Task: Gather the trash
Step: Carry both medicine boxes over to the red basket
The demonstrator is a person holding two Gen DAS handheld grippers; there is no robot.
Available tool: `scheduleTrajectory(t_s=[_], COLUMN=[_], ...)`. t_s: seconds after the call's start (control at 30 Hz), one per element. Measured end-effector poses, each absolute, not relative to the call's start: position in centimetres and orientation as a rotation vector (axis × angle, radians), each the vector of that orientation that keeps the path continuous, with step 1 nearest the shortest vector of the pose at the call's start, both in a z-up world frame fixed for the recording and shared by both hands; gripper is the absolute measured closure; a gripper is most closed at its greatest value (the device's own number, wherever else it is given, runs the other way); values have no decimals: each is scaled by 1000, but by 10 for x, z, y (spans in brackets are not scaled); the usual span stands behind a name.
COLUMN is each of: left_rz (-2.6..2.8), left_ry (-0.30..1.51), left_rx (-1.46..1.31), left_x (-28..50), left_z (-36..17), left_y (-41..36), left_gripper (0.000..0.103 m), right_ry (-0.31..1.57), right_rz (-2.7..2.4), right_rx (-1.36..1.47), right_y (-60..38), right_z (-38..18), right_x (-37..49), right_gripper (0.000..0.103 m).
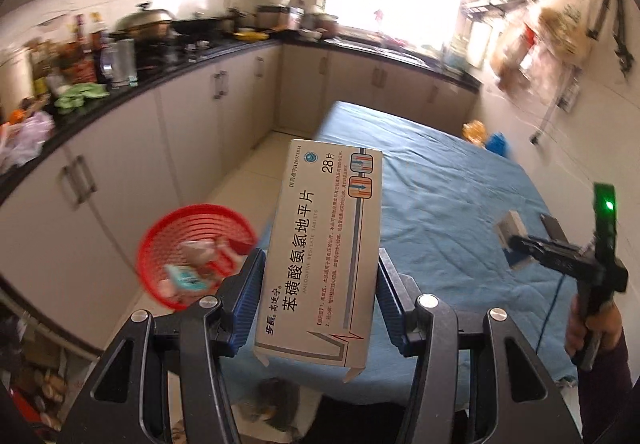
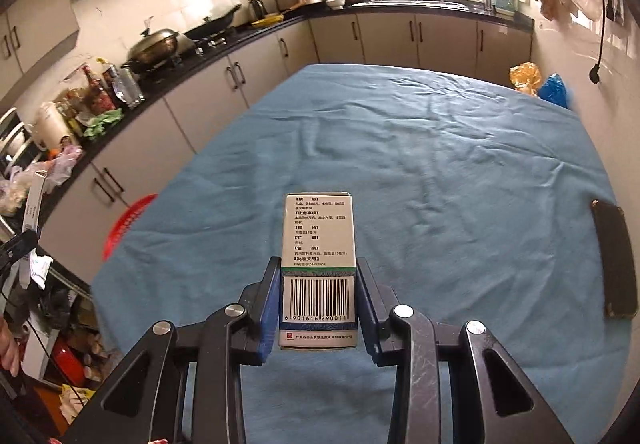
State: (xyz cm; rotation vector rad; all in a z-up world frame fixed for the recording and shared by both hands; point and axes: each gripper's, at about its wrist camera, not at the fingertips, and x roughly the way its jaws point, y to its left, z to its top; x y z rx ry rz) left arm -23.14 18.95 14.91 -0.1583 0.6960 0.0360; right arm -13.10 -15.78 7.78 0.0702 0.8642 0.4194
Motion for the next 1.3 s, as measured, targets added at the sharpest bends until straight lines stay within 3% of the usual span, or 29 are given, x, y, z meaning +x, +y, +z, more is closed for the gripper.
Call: scheduleTrajectory(t_s=[0.23, 0.7, 1.3], left_rz=[109, 189, 271], left_ry=[704, 788, 828], left_rx=[-193, -100, -23], left_x=[-238, -209, -189], left_z=[135, 78, 56], left_y=[214, 187, 197], left_gripper=[50, 50, 50], right_ry=[844, 898, 873], right_rz=[483, 520, 472], right_rx=[102, 196, 67], right_y=[-117, -59, -11], right_z=[77, 47, 35], right_x=[-155, -161, -167], right_gripper=[66, 65, 65])
